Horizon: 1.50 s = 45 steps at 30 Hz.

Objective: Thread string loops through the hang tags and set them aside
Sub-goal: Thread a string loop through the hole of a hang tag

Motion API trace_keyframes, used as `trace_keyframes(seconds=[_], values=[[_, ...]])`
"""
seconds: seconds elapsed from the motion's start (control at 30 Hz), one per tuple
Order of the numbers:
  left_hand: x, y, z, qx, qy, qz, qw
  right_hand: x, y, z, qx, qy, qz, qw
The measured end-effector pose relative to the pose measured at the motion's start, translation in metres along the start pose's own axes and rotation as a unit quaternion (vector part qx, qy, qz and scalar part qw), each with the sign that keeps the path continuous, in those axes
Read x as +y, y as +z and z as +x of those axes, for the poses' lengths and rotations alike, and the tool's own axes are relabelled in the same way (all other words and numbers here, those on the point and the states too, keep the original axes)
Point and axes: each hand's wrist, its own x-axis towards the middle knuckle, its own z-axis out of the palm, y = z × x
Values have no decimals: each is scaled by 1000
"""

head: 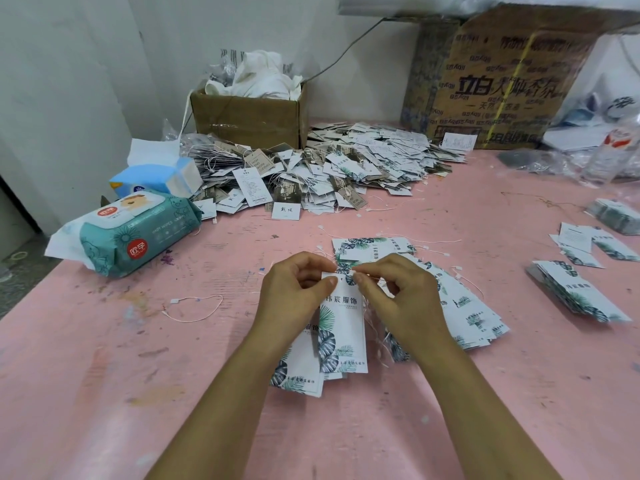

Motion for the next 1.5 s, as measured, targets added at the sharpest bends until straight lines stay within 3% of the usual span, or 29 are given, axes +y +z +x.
trace_keyframes(seconds=[0.5,1.03,1.3,1.5], values=[[1,0,-1,-6,17,20,1000,-4,0,0,-11,13,25,1000],[-2,2,1,-28,29,13,999,-1,4,0,-41,30,-24,998],[0,3,1,-45,-13,-94,994,-3,2,0,-43,43,9,998],[1,0,2,-95,-54,-211,971,-7,0,0,-37,83,131,987]])
